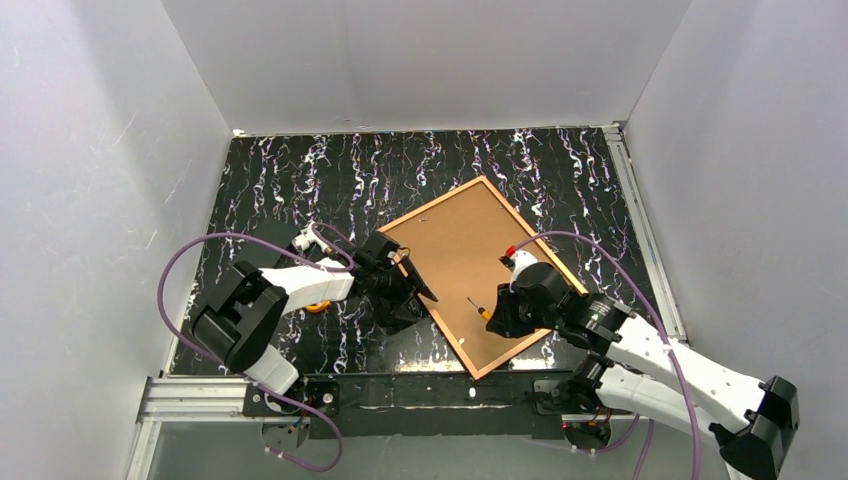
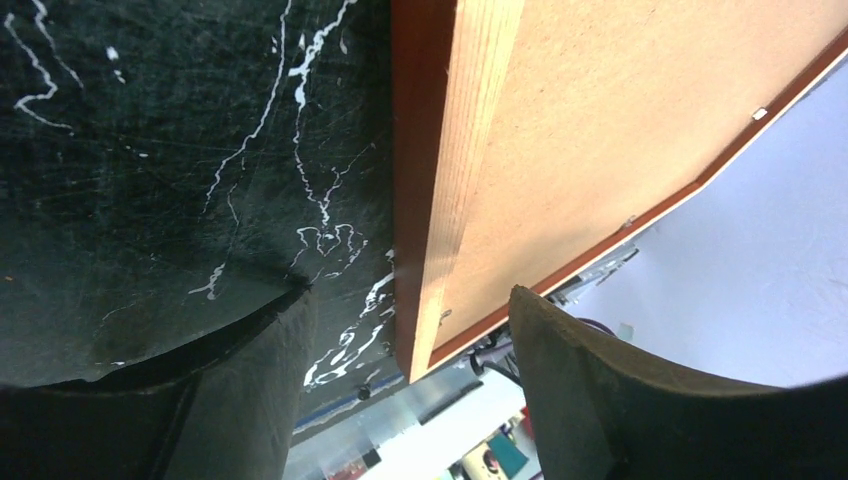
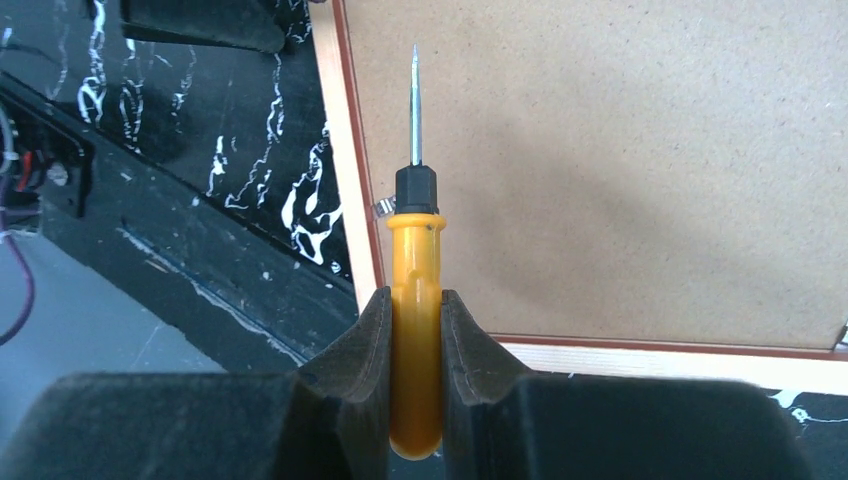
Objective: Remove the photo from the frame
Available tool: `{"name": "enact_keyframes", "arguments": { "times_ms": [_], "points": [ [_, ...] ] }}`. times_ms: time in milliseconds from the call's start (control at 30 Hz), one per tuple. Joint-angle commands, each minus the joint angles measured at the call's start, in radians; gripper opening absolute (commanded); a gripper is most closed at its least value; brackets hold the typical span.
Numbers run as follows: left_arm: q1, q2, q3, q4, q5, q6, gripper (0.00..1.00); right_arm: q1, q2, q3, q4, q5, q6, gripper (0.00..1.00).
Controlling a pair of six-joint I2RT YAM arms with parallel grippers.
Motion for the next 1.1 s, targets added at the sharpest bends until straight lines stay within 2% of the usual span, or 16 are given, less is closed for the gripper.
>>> {"name": "enact_keyframes", "arguments": {
  "times_ms": [0,300,500,667,800,933,1067],
  "points": [
    [-0.031,0.045,-0.043,-0.176,-0.198,0.024,0.68,-0.001,-0.052,-0.006,-0.032,-0.024,0.049,0.01],
    [-0.031,0.13,-0.02,-0.168,-0.205,0.045,0.46,0.0,-0.047,-0.011,-0.06,-0.077,0.056,0.01],
    [-0.03,0.186,0.07,-0.246,-0.201,0.115,0.38,0.0,-0.002,-0.001,-0.056,-0.088,0.05,0.01],
    [0.004,0.195,0.106,-0.301,-0.199,0.181,0.17,0.0,0.025,0.002,-0.051,-0.097,0.045,0.01],
    [0.067,0.2,0.179,-0.417,-0.174,0.308,0.0,0.003,0.048,-0.005,-0.036,-0.109,0.052,0.01],
    [0.159,0.241,0.241,-0.442,-0.068,0.393,0.0,0.008,0.083,-0.027,0.015,-0.131,0.064,0.01],
    [0.225,0.271,0.259,-0.427,-0.002,0.415,0.0,0.013,0.142,-0.031,0.078,-0.166,0.076,0.01]
  ]
}}
